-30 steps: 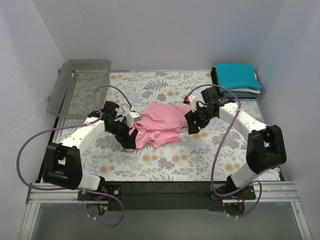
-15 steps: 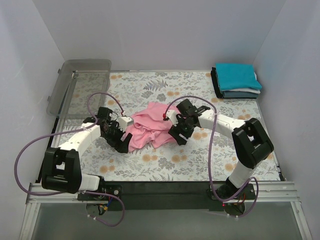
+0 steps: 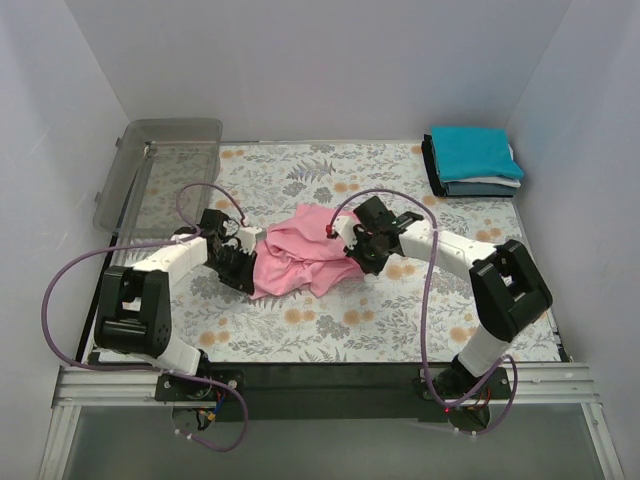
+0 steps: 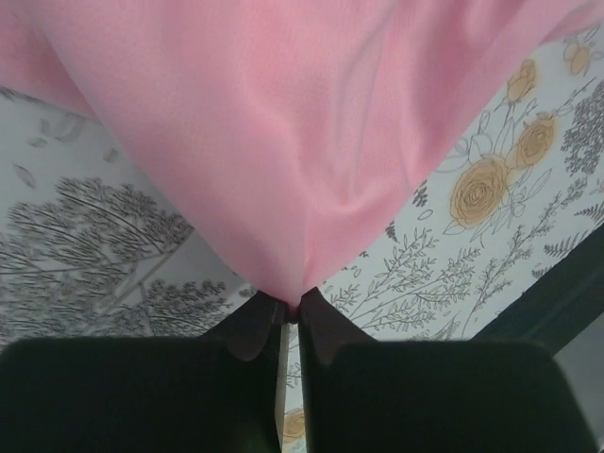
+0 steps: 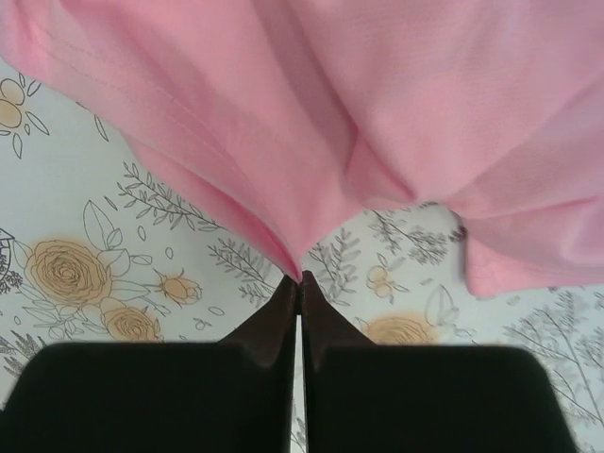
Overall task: Fold and stack the t-shirts
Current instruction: Flatten the tshirt out
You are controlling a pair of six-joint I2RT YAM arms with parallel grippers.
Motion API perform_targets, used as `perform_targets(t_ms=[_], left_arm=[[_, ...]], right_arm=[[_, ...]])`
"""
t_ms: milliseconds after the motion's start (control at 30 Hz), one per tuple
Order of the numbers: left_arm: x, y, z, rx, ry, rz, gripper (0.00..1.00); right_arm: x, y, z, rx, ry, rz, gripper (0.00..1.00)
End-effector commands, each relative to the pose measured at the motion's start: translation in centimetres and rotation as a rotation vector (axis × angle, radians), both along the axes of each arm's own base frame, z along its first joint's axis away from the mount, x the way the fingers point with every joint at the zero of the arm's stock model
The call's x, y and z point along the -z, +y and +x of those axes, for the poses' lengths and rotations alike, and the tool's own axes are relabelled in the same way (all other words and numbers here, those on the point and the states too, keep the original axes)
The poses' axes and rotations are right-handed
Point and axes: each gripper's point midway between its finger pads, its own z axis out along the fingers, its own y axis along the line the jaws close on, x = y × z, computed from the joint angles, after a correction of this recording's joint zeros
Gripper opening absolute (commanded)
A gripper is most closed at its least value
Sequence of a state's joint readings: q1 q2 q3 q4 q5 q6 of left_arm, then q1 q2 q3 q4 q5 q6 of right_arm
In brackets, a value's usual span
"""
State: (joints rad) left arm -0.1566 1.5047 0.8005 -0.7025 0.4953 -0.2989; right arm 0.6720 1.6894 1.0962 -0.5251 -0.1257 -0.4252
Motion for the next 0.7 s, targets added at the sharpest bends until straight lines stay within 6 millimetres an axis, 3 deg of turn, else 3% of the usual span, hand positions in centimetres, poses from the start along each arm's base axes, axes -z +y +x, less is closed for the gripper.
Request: perform_targets(t_ms=[0, 33, 133, 167, 233, 267, 300, 333, 400, 433, 500, 533, 567, 667], left_arm=[[-4.5, -1.0, 4.3, -0.058, -0.098, -0.099, 0.01], [-6.7, -1.1, 6.2, -0.066, -0.155, -0.117, 0.00], [-9.9, -0.8, 7.9, -0.090, -0.175, -0.160, 0.00], [-12.2, -1.0, 9.4, -0.080, -0.227, -0.178, 0.00], [-14.0, -1.2, 10.6, -0.087, -0.244, -0.189, 0.00], [-16.3, -1.3, 12.1, -0.087, -0.309, -0.199, 0.00], [-17.0, -1.3, 13.0, -0.092, -0.330, -0.201, 0.00], [-18.0, -1.4, 13.7, -0.105, -0.347, -0.209, 0.00], [-21.6, -1.5, 16.0, -0.107, -0.443, -0.219, 0.00], [-22.9, -1.5, 16.7, -0.114, -0.481, -0.221, 0.00], [-26.2, -1.4, 17.8, -0.117, -0.584, -0.228, 0.00], [-27.0, -1.3, 18.0, -0.120, -0.614, -0.222, 0.00], [-27.9, -1.2, 18.1, -0.121, -0.644, -0.221, 0.00], [-30.2, -0.9, 17.8, -0.110, -0.710, -0.213, 0.00]], right_arm=[[-5.7, -1.5, 3.3, 0.058, -0.150, 0.080, 0.01], [-7.1, -2.0, 3.7, 0.060, -0.178, 0.094, 0.01], [-10.2, -3.6, 5.8, 0.106, -0.247, 0.125, 0.01], [-11.4, -4.2, 6.3, 0.111, -0.279, 0.133, 0.01], [-14.2, -5.8, 8.4, 0.153, -0.355, 0.149, 0.01], [-15.4, -6.3, 9.3, 0.163, -0.391, 0.157, 0.01], [-16.4, -7.8, 10.5, 0.197, -0.421, 0.153, 0.01], [-19.3, -8.2, 12.0, 0.218, -0.486, 0.176, 0.01], [-22.0, -10.1, 14.0, 0.277, -0.549, 0.193, 0.01], [-25.0, -10.5, 15.0, 0.292, -0.615, 0.220, 0.01], [-28.0, -11.7, 16.0, 0.325, -0.686, 0.231, 0.01], [-29.3, -12.1, 16.2, 0.334, -0.718, 0.234, 0.01], [-31.9, -12.2, 16.3, 0.339, -0.780, 0.255, 0.01], [-36.1, -12.9, 15.9, 0.360, -0.882, 0.277, 0.01]])
